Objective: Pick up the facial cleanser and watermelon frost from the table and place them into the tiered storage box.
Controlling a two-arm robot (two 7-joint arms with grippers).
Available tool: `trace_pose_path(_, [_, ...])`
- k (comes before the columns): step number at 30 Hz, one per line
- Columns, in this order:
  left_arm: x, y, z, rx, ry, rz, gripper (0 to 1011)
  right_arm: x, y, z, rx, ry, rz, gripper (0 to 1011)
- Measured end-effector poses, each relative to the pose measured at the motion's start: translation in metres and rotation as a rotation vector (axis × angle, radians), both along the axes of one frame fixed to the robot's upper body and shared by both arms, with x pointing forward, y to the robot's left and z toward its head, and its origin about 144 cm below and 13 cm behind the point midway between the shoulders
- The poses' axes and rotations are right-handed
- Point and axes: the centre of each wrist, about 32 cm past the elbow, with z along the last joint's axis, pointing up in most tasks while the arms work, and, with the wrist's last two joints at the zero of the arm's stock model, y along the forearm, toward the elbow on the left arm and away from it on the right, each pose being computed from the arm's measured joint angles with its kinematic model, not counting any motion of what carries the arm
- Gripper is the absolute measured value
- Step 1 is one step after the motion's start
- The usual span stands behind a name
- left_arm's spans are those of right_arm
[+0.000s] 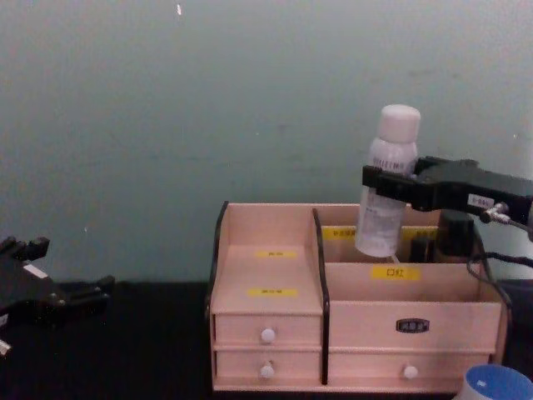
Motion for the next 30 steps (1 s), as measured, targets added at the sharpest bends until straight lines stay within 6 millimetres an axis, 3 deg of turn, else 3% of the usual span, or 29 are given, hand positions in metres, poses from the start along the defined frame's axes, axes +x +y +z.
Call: trace_pose_path(30, [0.0,0.0,0.0,0.0,0.0,0.0,1001,0.022,0.01,-0.011,-0.038,0.056,-0.037,599])
